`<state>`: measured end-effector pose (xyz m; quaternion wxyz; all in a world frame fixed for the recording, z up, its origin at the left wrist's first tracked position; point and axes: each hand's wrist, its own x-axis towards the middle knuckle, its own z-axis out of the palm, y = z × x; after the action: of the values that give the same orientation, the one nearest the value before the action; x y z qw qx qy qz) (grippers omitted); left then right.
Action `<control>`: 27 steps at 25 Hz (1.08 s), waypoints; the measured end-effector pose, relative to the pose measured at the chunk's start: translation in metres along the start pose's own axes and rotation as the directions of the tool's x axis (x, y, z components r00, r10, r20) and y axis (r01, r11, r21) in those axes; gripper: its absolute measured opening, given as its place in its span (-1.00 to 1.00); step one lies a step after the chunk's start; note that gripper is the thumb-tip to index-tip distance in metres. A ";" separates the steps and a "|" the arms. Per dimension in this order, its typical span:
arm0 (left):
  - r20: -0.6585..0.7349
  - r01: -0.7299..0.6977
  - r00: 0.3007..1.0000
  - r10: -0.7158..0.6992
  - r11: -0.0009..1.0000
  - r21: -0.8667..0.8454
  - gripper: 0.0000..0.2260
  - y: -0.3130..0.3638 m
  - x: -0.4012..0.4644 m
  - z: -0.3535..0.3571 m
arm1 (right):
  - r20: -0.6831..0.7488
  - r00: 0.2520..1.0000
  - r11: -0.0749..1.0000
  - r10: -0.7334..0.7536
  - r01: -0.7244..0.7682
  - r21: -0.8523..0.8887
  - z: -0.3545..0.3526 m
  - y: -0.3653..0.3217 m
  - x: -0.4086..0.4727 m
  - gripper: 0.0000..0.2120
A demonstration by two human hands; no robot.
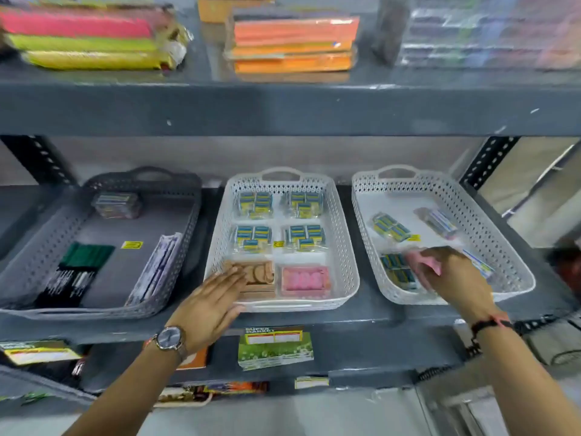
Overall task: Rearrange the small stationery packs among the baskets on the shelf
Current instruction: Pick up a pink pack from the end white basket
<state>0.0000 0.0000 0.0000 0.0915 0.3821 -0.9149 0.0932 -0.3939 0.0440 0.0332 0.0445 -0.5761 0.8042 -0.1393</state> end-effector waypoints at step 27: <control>-0.005 0.135 0.991 -0.135 0.988 -0.074 -0.40 -0.002 -0.001 0.022 | 0.015 0.957 0.883 -0.289 0.261 0.390 -0.010 -0.090 0.034 -0.59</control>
<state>-0.0002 -0.0065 -0.0214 0.1160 0.4391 -0.8892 0.0551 -0.3250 -0.0129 0.0704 0.1652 -0.6690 0.6693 -0.2779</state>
